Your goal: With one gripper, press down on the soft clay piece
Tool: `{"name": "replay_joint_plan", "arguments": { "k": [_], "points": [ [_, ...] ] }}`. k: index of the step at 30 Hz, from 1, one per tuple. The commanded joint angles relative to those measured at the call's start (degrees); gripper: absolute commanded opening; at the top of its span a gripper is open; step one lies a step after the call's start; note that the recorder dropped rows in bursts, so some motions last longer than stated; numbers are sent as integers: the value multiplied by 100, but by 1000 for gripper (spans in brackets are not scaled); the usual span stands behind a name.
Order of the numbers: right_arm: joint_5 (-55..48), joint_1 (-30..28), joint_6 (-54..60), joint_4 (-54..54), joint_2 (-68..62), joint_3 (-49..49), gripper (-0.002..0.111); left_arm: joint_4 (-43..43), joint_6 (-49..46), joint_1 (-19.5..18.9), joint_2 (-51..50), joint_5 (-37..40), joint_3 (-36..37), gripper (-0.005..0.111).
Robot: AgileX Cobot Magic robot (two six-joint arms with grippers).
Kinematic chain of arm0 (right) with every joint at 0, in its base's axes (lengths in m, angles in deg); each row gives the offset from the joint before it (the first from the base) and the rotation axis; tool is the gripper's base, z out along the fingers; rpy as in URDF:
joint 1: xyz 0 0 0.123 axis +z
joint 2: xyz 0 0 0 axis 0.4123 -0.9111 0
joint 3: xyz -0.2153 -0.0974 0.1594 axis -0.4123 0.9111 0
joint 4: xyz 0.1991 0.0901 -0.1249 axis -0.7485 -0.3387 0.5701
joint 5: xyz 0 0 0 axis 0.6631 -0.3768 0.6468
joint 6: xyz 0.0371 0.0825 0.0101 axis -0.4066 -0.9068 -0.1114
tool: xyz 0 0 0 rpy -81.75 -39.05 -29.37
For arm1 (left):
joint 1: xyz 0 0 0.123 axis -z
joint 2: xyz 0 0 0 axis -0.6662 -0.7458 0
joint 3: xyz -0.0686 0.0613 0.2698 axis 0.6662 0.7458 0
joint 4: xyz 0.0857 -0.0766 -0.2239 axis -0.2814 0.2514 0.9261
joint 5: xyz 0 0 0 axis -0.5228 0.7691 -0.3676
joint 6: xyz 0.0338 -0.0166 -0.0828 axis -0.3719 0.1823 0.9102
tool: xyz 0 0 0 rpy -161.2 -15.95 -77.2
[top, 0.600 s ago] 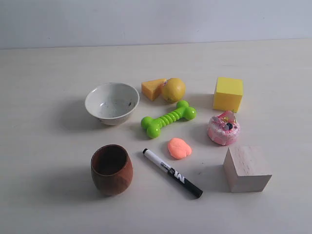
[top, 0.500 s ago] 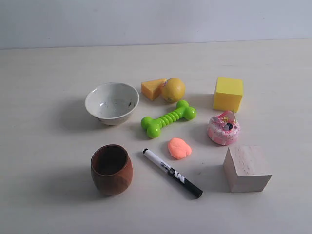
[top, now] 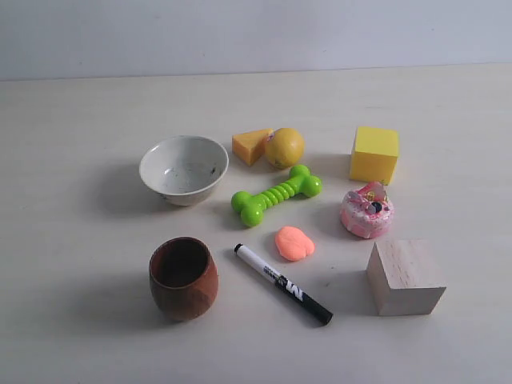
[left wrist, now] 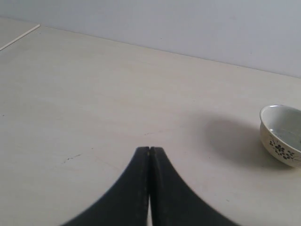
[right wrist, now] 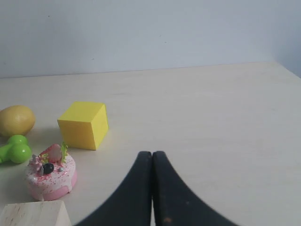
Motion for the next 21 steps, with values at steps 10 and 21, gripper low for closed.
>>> {"name": "replay_joint_plan", "arguments": {
  "k": [10,21],
  "points": [
    [4058,12,-6,58,38,27,0,35,-17,28,39,-6,15,0],
    [5796,12,-6,58,38,27,0,35,-17,28,39,-6,15,0]
  ]
}}
